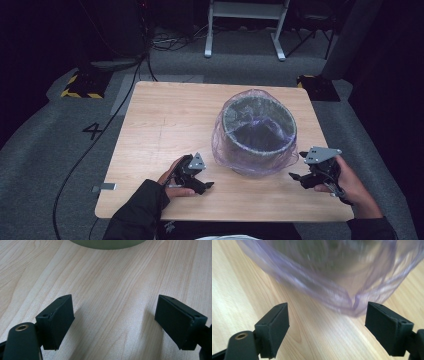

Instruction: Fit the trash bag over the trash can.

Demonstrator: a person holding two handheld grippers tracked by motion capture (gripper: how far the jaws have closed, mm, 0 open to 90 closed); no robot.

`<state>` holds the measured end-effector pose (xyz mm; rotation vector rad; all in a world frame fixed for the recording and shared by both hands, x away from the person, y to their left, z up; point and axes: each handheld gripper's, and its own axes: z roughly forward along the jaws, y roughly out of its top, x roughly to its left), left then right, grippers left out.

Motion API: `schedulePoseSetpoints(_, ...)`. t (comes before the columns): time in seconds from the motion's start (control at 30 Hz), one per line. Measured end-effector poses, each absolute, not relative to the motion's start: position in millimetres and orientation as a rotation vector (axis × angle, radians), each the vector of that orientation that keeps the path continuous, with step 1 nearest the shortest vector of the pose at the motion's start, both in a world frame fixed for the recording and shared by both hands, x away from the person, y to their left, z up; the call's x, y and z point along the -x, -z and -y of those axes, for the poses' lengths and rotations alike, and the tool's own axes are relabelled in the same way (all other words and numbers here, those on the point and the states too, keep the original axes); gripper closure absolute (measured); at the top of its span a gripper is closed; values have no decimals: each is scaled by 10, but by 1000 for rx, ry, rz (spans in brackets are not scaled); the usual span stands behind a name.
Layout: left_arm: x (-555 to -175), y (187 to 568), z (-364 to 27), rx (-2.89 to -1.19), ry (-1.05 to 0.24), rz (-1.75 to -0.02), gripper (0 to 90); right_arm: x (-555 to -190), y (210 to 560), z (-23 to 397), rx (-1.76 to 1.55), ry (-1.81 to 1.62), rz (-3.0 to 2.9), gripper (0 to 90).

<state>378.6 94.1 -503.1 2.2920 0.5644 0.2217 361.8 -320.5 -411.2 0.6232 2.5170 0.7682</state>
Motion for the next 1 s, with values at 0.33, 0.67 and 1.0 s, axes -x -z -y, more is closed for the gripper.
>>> schedulePoseSetpoints(0.33,-3786,5031,-942,-2292,-221,-565,151,-3638,4381,3292,-666,-743,-2523,192)
schedulePoseSetpoints(0.67,-3785,5032,-941,-2291,-223,-565,152,-3587,4598,3390,-724,-736,-2530,190)
schedulePoseSetpoints(1.0,-3781,5032,-940,-2290,-224,-569,152,-3499,4714,3503,-773,-789,-2529,188)
